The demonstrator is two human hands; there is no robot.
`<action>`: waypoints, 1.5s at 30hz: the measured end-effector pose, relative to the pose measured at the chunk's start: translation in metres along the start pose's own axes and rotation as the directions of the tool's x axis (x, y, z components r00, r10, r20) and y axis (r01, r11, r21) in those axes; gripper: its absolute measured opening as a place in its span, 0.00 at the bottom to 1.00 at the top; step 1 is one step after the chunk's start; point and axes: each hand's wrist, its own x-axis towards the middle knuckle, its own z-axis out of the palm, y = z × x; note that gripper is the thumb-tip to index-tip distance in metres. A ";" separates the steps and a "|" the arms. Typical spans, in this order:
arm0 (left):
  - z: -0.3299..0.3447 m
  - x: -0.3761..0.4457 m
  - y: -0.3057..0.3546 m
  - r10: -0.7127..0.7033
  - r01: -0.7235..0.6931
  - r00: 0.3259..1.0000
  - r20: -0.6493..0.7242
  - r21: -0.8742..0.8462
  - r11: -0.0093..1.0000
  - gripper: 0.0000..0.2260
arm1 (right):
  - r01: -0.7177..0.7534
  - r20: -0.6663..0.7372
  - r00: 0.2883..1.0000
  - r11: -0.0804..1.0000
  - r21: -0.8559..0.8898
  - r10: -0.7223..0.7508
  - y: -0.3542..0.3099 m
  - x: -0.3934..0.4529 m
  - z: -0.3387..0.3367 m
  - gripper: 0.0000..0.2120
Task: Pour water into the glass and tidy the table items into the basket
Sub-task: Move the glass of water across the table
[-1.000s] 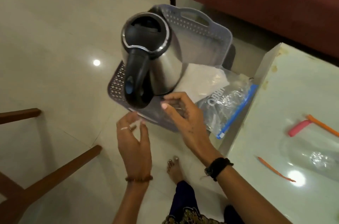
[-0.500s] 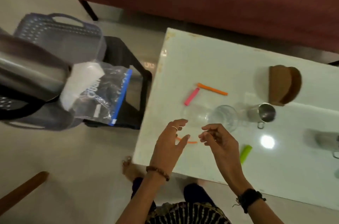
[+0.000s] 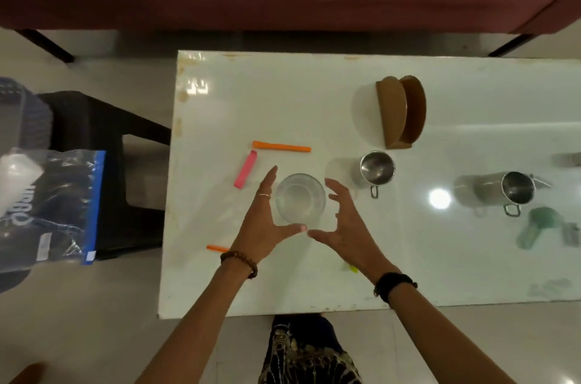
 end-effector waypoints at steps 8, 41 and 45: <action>-0.005 0.018 -0.003 0.052 -0.071 0.992 0.112 0.171 0.983 0.46 | 0.127 0.078 0.989 0.992 0.004 -0.127 0.002 0.026 0.004 0.40; 0.307 0.173 0.203 0.256 -0.268 0.963 0.083 0.393 0.880 0.40 | 0.252 0.053 0.968 0.939 -0.233 -0.247 0.069 0.052 -0.396 0.41; 0.321 0.199 0.205 0.223 -0.237 0.971 0.081 0.396 0.887 0.41 | 0.230 0.033 0.973 0.963 -0.141 -0.227 0.090 0.079 -0.405 0.40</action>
